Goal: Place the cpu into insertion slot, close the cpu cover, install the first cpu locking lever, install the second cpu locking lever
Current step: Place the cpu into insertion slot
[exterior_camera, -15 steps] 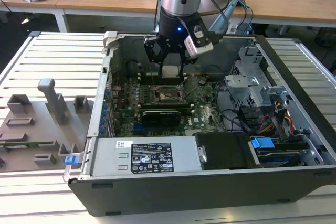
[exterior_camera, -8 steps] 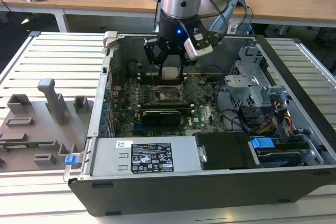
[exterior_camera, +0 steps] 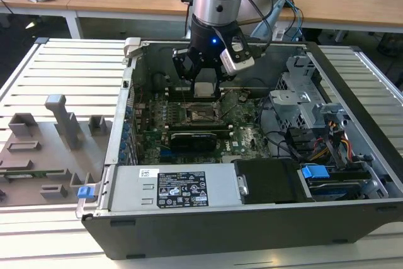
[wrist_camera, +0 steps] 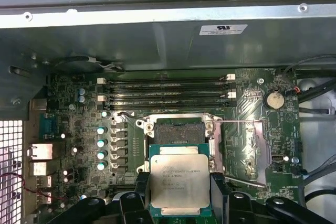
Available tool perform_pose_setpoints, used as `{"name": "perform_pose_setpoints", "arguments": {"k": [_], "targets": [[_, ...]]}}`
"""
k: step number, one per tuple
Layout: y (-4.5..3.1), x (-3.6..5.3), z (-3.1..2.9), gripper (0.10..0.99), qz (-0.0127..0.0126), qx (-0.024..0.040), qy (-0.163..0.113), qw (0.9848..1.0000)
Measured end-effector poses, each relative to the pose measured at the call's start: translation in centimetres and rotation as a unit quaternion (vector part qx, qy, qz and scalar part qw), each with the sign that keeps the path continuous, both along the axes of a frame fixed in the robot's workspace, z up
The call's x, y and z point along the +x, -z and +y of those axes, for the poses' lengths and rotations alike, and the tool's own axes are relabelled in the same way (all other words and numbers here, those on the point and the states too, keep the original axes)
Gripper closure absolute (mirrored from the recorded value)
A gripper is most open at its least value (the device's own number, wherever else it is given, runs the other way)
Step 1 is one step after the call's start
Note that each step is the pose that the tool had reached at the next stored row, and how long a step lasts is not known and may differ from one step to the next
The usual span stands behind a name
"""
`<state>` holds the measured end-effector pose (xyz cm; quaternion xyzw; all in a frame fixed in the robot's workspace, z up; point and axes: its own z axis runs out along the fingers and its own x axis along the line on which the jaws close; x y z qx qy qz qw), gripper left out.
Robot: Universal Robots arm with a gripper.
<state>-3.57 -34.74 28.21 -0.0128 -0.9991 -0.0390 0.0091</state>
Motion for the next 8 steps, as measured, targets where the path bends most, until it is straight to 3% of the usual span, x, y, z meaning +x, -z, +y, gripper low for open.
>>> {"name": "perform_pose_setpoints", "arguments": {"k": [8], "targets": [[0.55,0.0,0.0,0.545,0.0,0.0,0.0,1.0]]}}
